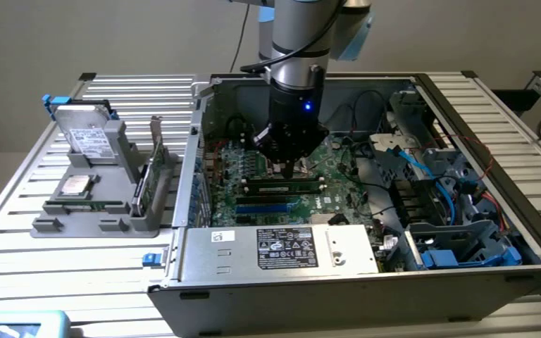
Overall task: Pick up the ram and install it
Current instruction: 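Press down the ram until it locks into place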
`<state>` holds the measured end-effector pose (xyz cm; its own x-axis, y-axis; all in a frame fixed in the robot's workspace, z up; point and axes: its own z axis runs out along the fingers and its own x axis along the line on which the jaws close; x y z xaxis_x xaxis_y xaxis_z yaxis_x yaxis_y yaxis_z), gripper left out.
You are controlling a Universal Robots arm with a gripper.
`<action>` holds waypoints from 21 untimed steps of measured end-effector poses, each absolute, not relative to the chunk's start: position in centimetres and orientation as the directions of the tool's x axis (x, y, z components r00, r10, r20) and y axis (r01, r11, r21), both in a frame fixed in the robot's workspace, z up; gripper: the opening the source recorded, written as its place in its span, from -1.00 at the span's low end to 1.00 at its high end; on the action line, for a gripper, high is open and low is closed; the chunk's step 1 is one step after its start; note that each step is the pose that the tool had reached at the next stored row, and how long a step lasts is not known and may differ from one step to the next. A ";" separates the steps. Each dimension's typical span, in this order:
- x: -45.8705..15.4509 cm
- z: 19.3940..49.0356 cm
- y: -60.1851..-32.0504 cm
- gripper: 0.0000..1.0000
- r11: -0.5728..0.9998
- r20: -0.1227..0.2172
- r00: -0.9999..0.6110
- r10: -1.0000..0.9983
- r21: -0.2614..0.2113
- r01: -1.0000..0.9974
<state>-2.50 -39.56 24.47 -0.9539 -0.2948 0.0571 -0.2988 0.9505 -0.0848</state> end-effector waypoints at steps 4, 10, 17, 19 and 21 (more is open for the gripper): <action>-2.5 24.5 -39.6 -0.79 0.963 0.055 -0.967 -0.250 -0.087 -0.254; -2.5 24.5 -39.6 -0.79 0.977 0.050 -0.981 -0.186 -0.091 -0.190; -2.5 24.5 -39.6 -0.79 0.987 0.042 -0.992 -0.119 -0.102 -0.123; -2.5 24.5 -39.6 -0.79 0.989 0.040 -0.994 -0.103 -0.106 -0.107; -2.5 24.5 -39.6 -0.79 0.990 0.038 -0.995 -0.091 -0.108 -0.095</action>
<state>-2.50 -39.57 24.48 -0.9951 -0.0910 0.0384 -0.0947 0.9896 -0.1082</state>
